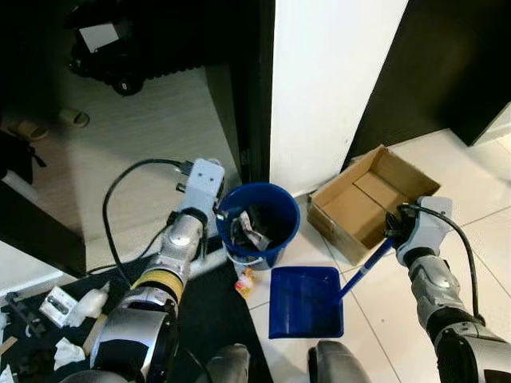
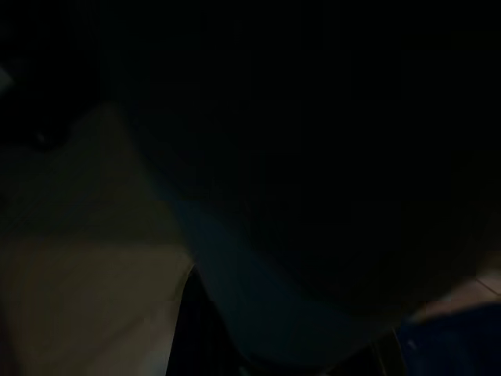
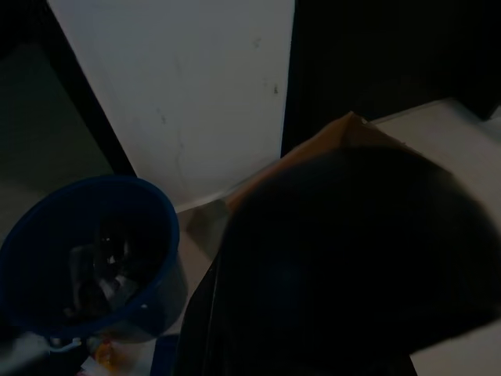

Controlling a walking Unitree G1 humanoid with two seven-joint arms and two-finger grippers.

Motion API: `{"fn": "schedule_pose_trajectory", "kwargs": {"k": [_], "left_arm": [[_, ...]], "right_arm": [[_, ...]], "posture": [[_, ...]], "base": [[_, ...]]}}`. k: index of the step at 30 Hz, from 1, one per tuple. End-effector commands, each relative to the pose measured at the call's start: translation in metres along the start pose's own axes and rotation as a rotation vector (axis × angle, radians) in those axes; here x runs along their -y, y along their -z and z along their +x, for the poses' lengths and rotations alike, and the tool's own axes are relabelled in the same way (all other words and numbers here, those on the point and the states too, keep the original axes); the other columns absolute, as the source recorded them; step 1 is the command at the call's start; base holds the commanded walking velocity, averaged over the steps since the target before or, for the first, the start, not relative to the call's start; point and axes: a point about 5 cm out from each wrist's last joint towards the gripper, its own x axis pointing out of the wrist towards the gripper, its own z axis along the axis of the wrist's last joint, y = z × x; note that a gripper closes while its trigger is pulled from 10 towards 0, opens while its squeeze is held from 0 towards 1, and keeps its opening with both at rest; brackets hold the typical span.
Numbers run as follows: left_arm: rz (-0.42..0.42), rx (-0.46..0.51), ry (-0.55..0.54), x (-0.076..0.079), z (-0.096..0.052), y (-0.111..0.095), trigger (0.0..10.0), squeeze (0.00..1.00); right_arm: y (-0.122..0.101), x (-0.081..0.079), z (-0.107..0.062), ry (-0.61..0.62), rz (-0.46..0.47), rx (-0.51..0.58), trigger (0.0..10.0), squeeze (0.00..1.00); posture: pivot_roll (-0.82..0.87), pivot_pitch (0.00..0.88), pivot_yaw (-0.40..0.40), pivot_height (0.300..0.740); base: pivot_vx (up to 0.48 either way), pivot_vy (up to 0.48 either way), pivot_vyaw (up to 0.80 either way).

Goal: Sweep floor

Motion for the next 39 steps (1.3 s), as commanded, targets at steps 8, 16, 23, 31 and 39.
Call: {"fn": "schedule_pose_trajectory", "kwargs": {"k": [8, 16, 23, 31, 39], "left_arm": [[-0.126, -0.046, 0.002, 0.018, 0.002, 0.003, 10.0, 0.00], [-0.286, 0.038, 0.127, 0.045, 0.013, -0.029, 10.0, 0.00], [-0.314, 0.105, 0.380, 0.082, 0.013, -0.062, 10.0, 0.00], [-0.368, 0.214, 0.367, 0.066, 0.016, -0.093, 10.0, 0.00], [-0.233, 0.187, 0.360, 0.005, 0.009, -0.092, 10.0, 0.00]], "right_arm": [[0.009, -0.009, -0.001, -0.015, -0.006, -0.049, 0.0, 0.00], [0.010, -0.012, -0.001, -0.028, -0.012, -0.061, 0.0, 0.00], [0.012, -0.012, -0.001, -0.030, -0.011, -0.074, 0.0, 0.00], [0.013, -0.011, -0.002, -0.031, -0.015, -0.082, 0.0, 0.00], [0.015, -0.011, -0.003, -0.035, -0.012, -0.090, 0.0, 0.00]], "posture": [[0.05, 0.100, -0.012, 0.740], [0.06, 0.098, -0.018, 0.740], [0.05, 0.093, -0.018, 0.740], [0.05, 0.084, -0.019, 0.740], [0.06, 0.072, -0.023, 0.740]], "base": [[0.000, 0.000, 0.00], [0.000, 0.000, 0.00], [0.000, 0.000, 0.00], [0.000, 0.000, 0.00], [0.000, 0.000, 0.00]]}}
